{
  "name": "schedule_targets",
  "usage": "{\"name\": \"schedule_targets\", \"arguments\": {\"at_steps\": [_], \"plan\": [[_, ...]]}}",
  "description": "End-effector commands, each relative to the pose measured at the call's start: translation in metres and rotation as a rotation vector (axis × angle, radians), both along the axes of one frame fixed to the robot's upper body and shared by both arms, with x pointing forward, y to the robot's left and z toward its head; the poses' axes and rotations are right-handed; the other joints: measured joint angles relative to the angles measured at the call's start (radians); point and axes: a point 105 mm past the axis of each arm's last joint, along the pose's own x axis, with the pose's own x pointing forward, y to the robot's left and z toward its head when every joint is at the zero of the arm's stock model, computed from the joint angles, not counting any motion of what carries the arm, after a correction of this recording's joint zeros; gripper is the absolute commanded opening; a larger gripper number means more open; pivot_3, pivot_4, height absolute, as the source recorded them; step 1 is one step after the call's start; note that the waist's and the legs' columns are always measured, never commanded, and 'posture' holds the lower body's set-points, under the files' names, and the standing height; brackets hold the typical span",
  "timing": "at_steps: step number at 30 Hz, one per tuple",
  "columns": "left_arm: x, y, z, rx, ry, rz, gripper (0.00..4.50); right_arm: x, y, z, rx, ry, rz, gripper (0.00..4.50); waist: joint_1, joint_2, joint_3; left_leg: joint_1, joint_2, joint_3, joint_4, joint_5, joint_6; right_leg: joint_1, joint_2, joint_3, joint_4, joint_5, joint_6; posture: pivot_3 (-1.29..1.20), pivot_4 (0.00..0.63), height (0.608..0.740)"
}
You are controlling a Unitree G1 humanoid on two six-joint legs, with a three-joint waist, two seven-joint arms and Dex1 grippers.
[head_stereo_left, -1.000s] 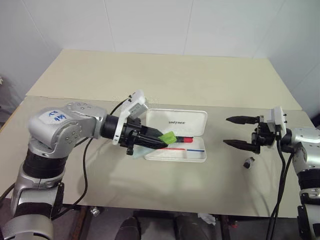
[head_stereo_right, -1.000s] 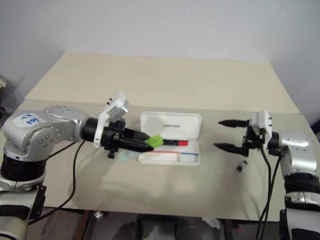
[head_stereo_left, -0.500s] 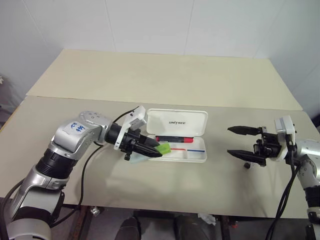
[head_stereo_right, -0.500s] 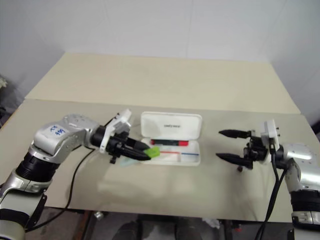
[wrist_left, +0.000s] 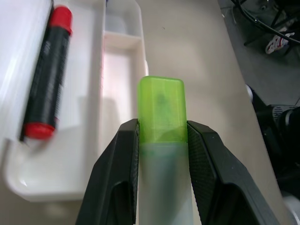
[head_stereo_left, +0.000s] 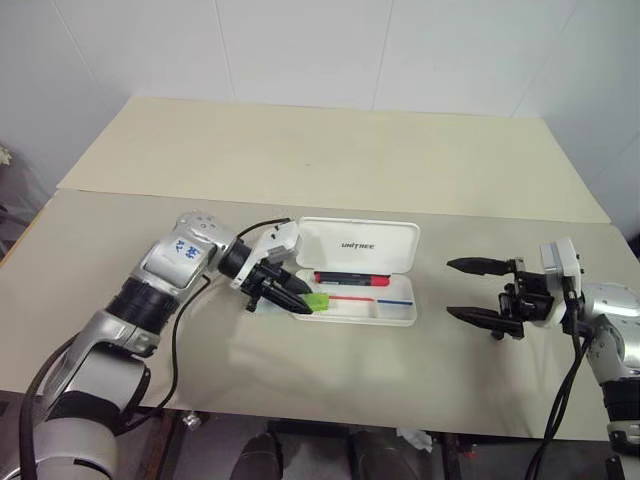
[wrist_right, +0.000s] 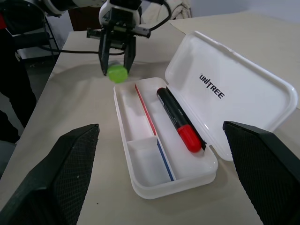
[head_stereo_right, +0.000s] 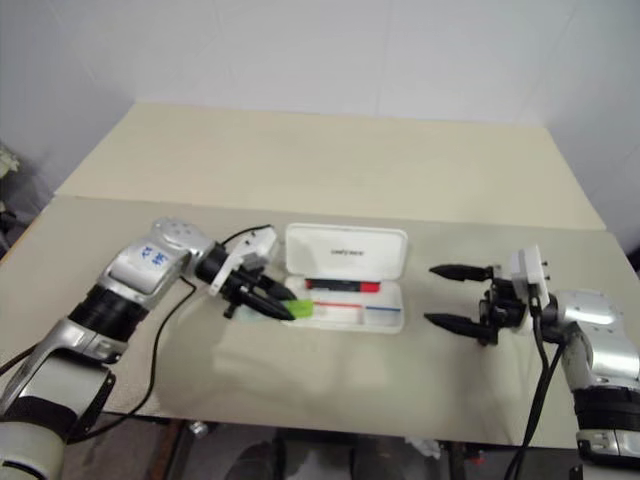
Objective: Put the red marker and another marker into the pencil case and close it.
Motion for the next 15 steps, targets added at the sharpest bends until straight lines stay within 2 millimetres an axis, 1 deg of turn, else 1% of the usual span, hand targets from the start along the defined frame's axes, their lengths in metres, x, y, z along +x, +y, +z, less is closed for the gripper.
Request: {"name": "schedule_targets", "arguments": {"at_steps": [1, 7, 11, 15], "plan": [[0.007, -0.008, 0.014, -0.007, -0.044, -0.022, 1.12, -0.003, 0.003, 0.006, 0.0, -0.037, 0.011, 4.5, 0.0, 0.0, 0.0, 0.0, 0.0, 0.0, 0.0, 0.0, 0.0, 0.0, 0.0, 0.0, 0.0, 0.0, 0.0, 0.0, 0.15, 0.74], [0.01, -0.024, 0.014, 0.018, -0.019, -0.048, 1.12, -0.003, 0.005, 0.004, 0.0, -0.037, 0.006, 4.5, -0.003, 0.0, 0.0, 0.0, 0.0, 0.0, 0.0, 0.0, 0.0, 0.0, 0.0, 0.0, 0.0, 0.0, 0.0, 0.0, 0.15, 0.74], [0.016, -0.036, 0.015, 0.028, -0.014, -0.029, 1.12, -0.003, 0.006, 0.002, -0.003, -0.034, 0.007, 4.5, -0.001, 0.0, 0.0, -0.001, 0.0, 0.0, 0.001, 0.0, 0.0, -0.001, 0.0, 0.0, 0.001, 0.0, 0.0, 0.0, 0.15, 0.74], [0.019, -0.046, 0.012, 0.049, -0.01, -0.031, 1.12, -0.002, 0.009, 0.001, -0.002, -0.036, 0.006, 4.5, -0.001, 0.0, 0.0, -0.001, -0.001, 0.0, 0.002, 0.0, 0.0, 0.0, 0.0, 0.0, 0.001, 0.0, 0.001, 0.0, 0.15, 0.74]]}}
